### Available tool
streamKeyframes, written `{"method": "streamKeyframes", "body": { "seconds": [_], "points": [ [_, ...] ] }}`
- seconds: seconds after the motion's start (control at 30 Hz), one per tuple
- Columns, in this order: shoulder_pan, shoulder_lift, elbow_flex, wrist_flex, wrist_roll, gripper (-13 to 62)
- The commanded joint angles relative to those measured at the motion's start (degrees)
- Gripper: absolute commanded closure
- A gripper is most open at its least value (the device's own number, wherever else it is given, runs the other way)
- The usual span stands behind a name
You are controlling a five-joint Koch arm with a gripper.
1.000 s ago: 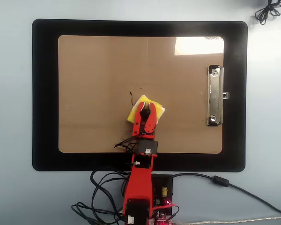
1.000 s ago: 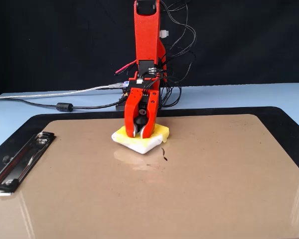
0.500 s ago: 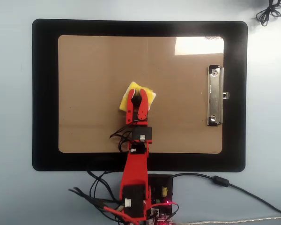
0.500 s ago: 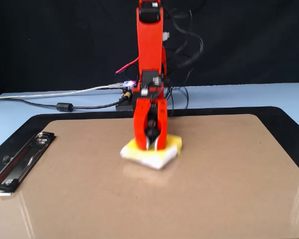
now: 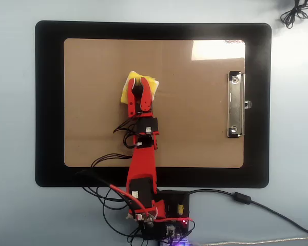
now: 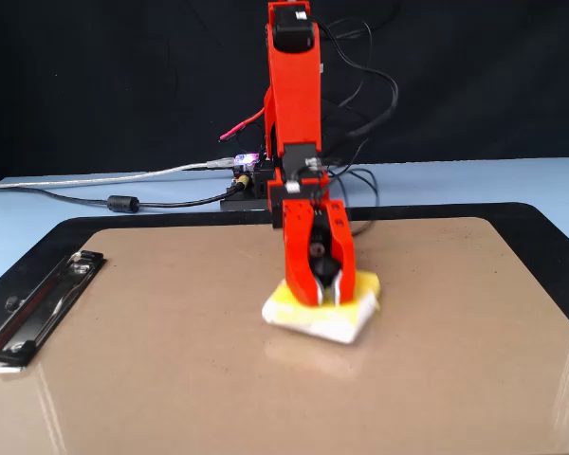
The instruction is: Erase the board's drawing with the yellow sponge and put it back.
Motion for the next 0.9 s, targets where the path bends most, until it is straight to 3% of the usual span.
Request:
{"method": "streamKeyframes", "body": {
  "seconds": [0.0, 0.17, 0.3, 0.63, 0.87],
  "points": [
    [0.6, 2.8, 5.9, -0.3, -1.3, 57.6],
    [1.0, 20.2, 27.2, -0.4, -1.2, 57.6],
    [0.9, 28.8, 33.9, 0.0, -1.3, 57.6],
    [3.6, 1.6, 0.4, 1.0, -1.2, 57.6],
    [4.1, 16.3, 19.1, 0.6, -1.0, 57.6]
  ]
}}
